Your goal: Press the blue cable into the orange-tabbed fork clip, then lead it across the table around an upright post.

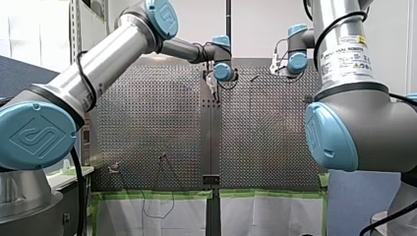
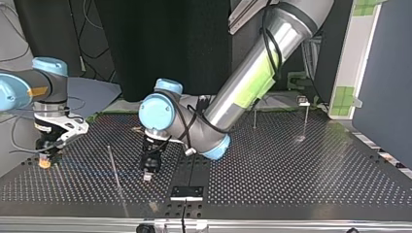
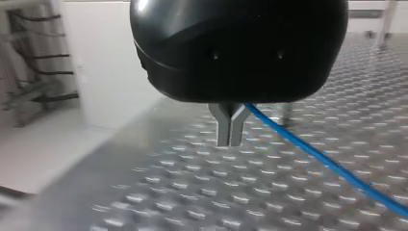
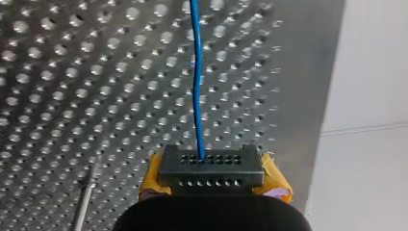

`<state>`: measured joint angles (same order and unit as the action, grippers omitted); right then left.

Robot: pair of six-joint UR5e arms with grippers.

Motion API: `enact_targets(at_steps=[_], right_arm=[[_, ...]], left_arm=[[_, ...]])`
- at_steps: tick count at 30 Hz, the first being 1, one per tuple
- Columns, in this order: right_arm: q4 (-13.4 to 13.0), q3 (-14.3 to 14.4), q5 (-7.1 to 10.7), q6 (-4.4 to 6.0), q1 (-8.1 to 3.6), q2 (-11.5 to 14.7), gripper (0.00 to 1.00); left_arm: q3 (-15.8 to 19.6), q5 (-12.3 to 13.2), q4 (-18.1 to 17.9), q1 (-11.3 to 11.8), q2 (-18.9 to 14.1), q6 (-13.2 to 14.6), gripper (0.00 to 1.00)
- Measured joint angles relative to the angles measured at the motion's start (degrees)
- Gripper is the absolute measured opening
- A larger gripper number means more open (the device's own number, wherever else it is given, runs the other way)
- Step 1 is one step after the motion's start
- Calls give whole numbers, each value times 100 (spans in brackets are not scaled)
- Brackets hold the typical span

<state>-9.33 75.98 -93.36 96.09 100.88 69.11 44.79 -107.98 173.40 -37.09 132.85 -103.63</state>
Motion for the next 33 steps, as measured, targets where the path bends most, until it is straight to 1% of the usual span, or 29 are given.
enact_targets(at_steps=[5,13,16,23,24,26,30,33], right_arm=[[-14,0,1,-7,-3,-154,0],[-38,34,-1,-6,-3,-442,0],[-114,131,-1,69,-2,-511,0],[-422,449,-2,367,10,-679,0],[-466,493,-6,390,16,-717,0],[-569,587,-18,414,36,-815,0],[-740,720,-50,420,61,-980,0],[-869,808,-80,421,54,-1110,0]], left_arm=[[242,68,50,-16,157,107,0],[632,53,112,-64,356,205,0],[678,20,121,-70,377,219,0],[694,-9,111,-77,383,235,0],[694,-11,110,-76,383,236,0],[695,-13,108,-75,384,237,0],[696,-39,110,-74,385,257,0],[696,-68,116,-75,385,292,0]])
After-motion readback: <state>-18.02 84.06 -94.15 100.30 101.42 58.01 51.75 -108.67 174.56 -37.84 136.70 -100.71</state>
